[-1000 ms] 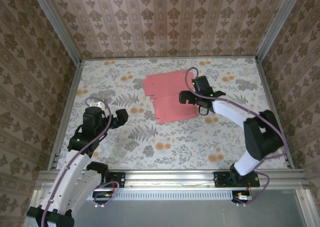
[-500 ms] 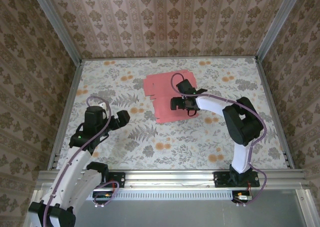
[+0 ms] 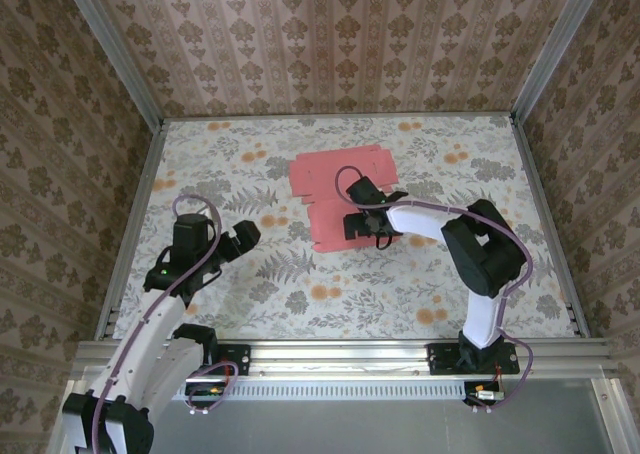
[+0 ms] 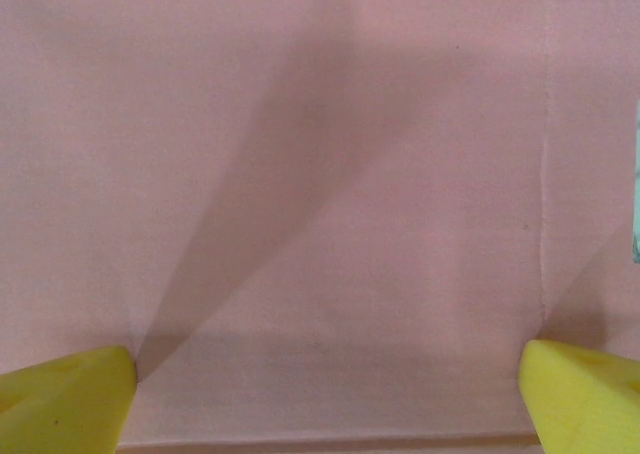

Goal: Fold the paper box

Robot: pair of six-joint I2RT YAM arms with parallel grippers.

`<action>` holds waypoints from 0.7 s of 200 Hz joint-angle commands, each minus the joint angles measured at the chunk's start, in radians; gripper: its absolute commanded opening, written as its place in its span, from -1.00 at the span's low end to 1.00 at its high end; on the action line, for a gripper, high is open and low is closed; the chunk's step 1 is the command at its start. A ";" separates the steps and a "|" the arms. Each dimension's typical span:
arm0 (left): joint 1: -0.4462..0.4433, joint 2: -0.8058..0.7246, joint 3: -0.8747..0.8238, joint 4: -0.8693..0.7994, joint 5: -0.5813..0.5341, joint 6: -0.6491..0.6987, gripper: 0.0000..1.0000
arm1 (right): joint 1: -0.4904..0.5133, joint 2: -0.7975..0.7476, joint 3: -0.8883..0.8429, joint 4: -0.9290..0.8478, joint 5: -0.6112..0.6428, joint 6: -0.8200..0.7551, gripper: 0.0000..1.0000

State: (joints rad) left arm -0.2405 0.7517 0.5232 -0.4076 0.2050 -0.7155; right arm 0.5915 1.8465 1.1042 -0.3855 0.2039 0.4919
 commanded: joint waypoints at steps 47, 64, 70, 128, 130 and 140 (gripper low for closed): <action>0.004 0.084 -0.009 0.114 0.125 0.000 0.99 | 0.141 -0.193 -0.219 -0.108 0.027 0.091 1.00; 0.002 0.143 -0.003 0.154 0.161 -0.008 1.00 | 0.174 -0.255 -0.260 -0.116 0.021 0.119 1.00; 0.001 0.165 0.000 0.172 0.172 -0.011 0.99 | 0.183 -0.283 -0.271 -0.115 0.012 0.128 1.00; -0.106 0.451 0.153 0.168 0.120 -0.022 0.93 | 0.161 -0.510 -0.284 -0.087 -0.067 0.121 1.00; -0.109 0.462 0.160 0.168 0.118 -0.023 0.92 | 0.155 -0.511 -0.284 -0.084 -0.072 0.118 1.00; -0.123 0.511 0.197 0.159 0.103 -0.025 0.86 | 0.120 -0.512 -0.282 -0.073 -0.105 0.110 1.00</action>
State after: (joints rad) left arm -0.3332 1.1790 0.6273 -0.2531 0.3397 -0.7231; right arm 0.7670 1.3594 0.8116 -0.4690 0.1646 0.6060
